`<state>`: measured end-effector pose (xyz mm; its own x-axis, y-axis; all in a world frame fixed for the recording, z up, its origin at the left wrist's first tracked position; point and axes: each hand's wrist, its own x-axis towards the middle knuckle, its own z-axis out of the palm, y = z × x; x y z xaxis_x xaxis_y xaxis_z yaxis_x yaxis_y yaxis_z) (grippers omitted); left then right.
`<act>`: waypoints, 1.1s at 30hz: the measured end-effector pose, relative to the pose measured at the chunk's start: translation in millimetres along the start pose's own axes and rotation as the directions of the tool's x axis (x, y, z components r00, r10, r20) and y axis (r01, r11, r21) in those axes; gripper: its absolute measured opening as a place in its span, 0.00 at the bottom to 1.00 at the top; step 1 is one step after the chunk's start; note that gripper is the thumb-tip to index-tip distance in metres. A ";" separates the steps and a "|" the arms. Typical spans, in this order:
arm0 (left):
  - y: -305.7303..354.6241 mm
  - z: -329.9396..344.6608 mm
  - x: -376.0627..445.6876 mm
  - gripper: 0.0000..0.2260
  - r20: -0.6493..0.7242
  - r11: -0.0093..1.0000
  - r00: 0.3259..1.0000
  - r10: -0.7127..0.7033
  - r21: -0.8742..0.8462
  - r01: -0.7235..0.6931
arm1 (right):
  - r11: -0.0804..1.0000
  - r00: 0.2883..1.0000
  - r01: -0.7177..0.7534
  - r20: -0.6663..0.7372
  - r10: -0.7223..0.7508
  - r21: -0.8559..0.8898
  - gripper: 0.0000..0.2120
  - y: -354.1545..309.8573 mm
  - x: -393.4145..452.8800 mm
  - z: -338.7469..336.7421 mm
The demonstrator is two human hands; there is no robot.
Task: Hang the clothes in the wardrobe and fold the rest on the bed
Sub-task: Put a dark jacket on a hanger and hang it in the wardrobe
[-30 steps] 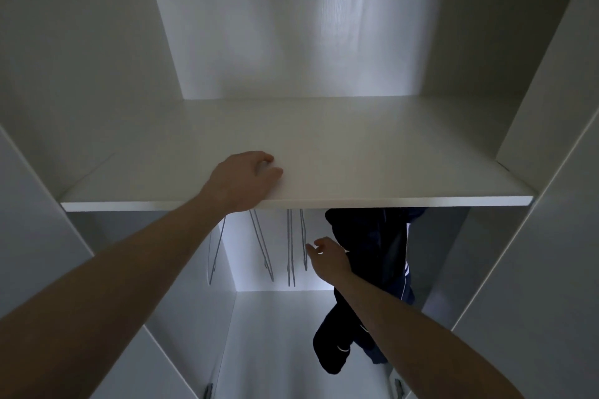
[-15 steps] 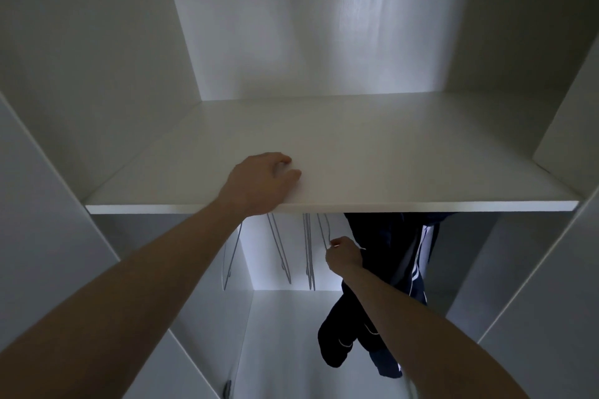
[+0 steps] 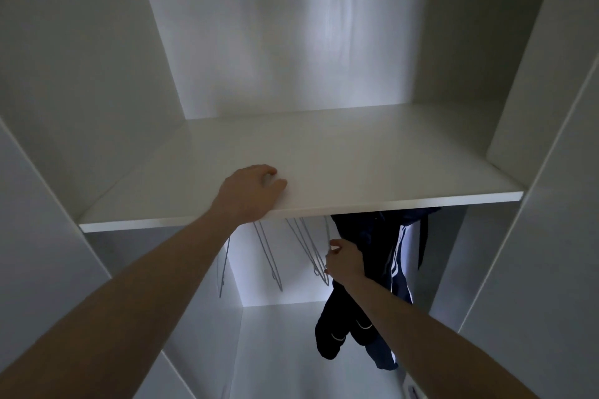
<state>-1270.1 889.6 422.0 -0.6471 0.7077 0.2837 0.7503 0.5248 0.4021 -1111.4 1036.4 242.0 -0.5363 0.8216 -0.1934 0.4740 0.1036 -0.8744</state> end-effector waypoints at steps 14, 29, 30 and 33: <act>9.6 -9.5 -12.8 0.21 -0.099 0.984 0.984 0.147 0.116 -0.136 | 0.997 0.998 -0.057 -0.024 0.059 0.060 0.13 53.3 -94.9 -56.2; 36.7 23.0 -118.5 0.16 -0.331 0.736 0.740 0.586 -0.166 -0.656 | 0.992 0.971 -0.112 -0.221 0.096 -0.060 0.16 76.3 -303.8 -104.5; 43.1 34.3 -140.0 0.17 -0.301 0.724 0.757 0.581 -0.235 -0.649 | 0.990 0.964 -0.128 -0.240 0.111 -0.052 0.16 80.0 -320.1 -104.8; 49.7 68.1 -201.3 0.19 -0.182 0.697 0.795 0.578 -0.397 -0.598 | 0.984 0.934 -0.177 -0.315 0.168 0.001 0.17 97.3 -365.6 -104.9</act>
<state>-1093.3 805.4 325.6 -0.1051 0.7803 0.6165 0.8557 -0.2448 0.4558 -796.0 805.0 274.4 -0.2009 0.9615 -0.1877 0.5611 -0.0441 -0.8266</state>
